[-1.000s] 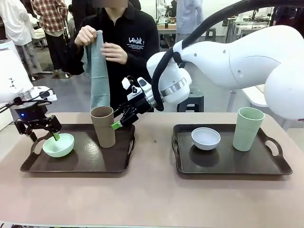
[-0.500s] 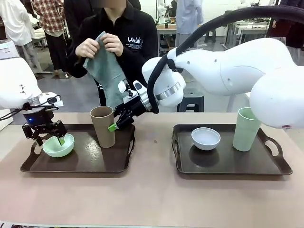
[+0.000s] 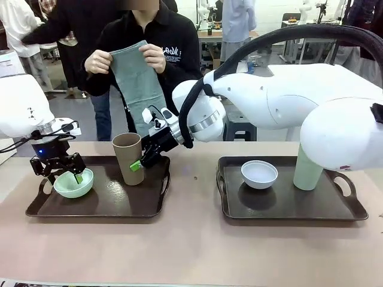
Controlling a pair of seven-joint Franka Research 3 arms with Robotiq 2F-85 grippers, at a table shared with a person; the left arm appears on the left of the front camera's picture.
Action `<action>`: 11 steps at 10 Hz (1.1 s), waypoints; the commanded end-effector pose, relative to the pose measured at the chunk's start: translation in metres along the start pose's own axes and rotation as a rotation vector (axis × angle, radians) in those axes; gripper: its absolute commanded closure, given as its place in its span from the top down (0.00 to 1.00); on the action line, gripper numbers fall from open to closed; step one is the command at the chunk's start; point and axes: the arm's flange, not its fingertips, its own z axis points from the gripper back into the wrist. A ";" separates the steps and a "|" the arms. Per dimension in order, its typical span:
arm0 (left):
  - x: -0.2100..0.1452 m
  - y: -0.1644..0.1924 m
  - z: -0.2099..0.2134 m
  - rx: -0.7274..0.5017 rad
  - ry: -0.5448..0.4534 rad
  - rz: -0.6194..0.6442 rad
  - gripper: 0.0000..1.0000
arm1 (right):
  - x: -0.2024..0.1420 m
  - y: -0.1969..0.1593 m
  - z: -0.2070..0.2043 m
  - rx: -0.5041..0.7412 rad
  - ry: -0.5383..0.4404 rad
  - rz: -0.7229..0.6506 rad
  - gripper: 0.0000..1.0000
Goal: Set up a tray with a mat and arrange the tableware.
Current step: Pick up the Picnic Bowl and Reusable plastic cup from the Handle tray in front of the human's position and hold them in the air.
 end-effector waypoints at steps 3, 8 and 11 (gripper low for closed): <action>0.004 0.003 0.003 -0.009 -0.012 -0.016 0.00 | 0.008 -0.010 -0.003 0.043 -0.031 0.050 0.00; 0.005 0.001 0.008 0.000 -0.007 -0.003 0.00 | 0.007 -0.009 0.000 0.045 -0.036 0.051 0.00; 0.005 -0.006 0.013 0.016 -0.006 -0.001 0.00 | 0.005 -0.003 0.011 0.020 -0.042 0.050 0.00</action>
